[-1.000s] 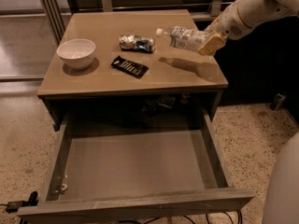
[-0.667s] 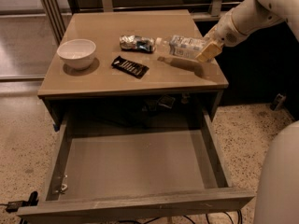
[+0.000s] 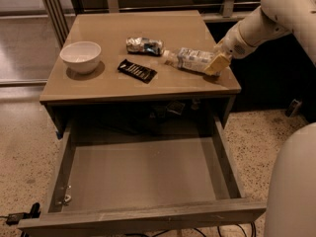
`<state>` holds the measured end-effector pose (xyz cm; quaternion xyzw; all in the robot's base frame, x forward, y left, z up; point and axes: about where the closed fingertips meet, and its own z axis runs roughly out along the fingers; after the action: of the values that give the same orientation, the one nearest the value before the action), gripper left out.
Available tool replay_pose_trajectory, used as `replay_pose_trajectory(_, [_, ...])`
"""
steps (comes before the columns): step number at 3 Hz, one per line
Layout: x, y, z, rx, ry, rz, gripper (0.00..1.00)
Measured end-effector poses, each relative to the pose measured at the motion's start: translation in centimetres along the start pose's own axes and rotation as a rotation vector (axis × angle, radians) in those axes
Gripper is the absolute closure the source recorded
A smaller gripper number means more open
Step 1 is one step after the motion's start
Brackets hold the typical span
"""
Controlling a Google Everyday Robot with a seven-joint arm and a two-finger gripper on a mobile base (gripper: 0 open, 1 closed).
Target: Pick blue plastic bottle from top drawer and place on counter
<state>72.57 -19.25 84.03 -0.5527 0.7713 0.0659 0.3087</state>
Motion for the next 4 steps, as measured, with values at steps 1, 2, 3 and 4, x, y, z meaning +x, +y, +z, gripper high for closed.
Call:
replay_pose_trajectory(1, [0.00, 0.00, 0.00, 0.000, 0.000, 0.000, 0.73])
replay_pose_trajectory(2, [0.00, 0.00, 0.01, 0.000, 0.000, 0.000, 0.50])
replay_pose_trajectory(3, [0.00, 0.00, 0.01, 0.000, 0.000, 0.000, 0.27])
replay_pose_trajectory(4, [0.00, 0.00, 0.02, 0.000, 0.000, 0.000, 0.00])
